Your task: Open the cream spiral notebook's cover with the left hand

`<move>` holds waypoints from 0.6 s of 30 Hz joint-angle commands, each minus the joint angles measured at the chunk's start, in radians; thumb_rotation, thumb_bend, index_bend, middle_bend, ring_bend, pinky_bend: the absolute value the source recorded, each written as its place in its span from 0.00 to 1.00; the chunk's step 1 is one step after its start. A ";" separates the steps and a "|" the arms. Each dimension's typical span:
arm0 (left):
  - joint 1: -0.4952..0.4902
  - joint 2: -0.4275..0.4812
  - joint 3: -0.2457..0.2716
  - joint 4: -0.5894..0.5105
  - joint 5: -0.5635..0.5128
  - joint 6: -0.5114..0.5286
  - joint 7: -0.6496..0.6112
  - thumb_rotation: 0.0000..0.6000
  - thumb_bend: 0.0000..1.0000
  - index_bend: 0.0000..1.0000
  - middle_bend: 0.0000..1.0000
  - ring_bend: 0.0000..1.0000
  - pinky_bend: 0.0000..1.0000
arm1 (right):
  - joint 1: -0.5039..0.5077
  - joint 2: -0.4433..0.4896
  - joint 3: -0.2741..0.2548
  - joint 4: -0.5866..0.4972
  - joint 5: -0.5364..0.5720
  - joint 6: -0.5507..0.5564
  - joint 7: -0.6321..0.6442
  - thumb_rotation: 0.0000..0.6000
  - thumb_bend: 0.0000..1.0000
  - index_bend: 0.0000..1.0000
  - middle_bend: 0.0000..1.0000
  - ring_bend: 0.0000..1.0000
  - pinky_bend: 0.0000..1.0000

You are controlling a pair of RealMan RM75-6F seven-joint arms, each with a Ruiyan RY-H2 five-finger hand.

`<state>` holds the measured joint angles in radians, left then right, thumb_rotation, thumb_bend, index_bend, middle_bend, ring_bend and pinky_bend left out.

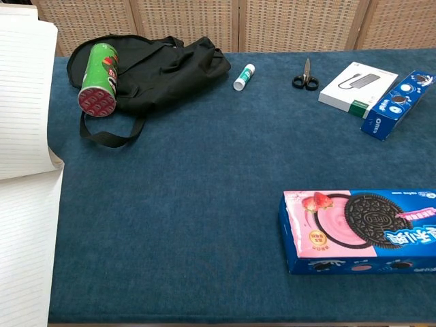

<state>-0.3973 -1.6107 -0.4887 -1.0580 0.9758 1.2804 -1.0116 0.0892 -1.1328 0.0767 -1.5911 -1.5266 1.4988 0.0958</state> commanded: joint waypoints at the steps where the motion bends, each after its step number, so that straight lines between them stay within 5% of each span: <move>1: -0.028 -0.055 -0.033 0.104 -0.041 -0.028 0.045 1.00 0.69 0.75 0.00 0.00 0.02 | 0.001 -0.001 -0.001 0.000 0.000 -0.002 -0.001 1.00 0.00 0.11 0.00 0.00 0.00; 9: -0.158 -0.141 -0.123 0.392 -0.123 -0.173 0.132 1.00 0.68 0.75 0.00 0.00 0.01 | 0.004 -0.004 0.000 0.003 0.006 -0.010 -0.004 1.00 0.00 0.11 0.00 0.00 0.00; 11: -0.172 -0.147 -0.119 0.439 -0.106 -0.201 0.114 1.00 0.62 0.62 0.00 0.00 0.00 | 0.004 -0.004 0.000 0.003 0.008 -0.012 -0.004 1.00 0.00 0.11 0.00 0.00 0.00; 15: -0.172 -0.144 -0.094 0.482 -0.045 -0.229 0.021 1.00 0.29 0.13 0.00 0.00 0.00 | 0.005 -0.006 0.002 0.005 0.014 -0.015 -0.008 1.00 0.00 0.11 0.00 0.00 0.00; 18: -0.164 -0.149 -0.084 0.507 -0.013 -0.207 -0.029 1.00 0.18 0.01 0.00 0.00 0.00 | 0.008 -0.009 0.000 0.006 0.014 -0.020 -0.014 1.00 0.00 0.11 0.00 0.00 0.00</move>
<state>-0.5602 -1.7519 -0.5813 -0.5781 0.9331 1.0627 -1.0009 0.0965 -1.1415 0.0769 -1.5854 -1.5128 1.4791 0.0823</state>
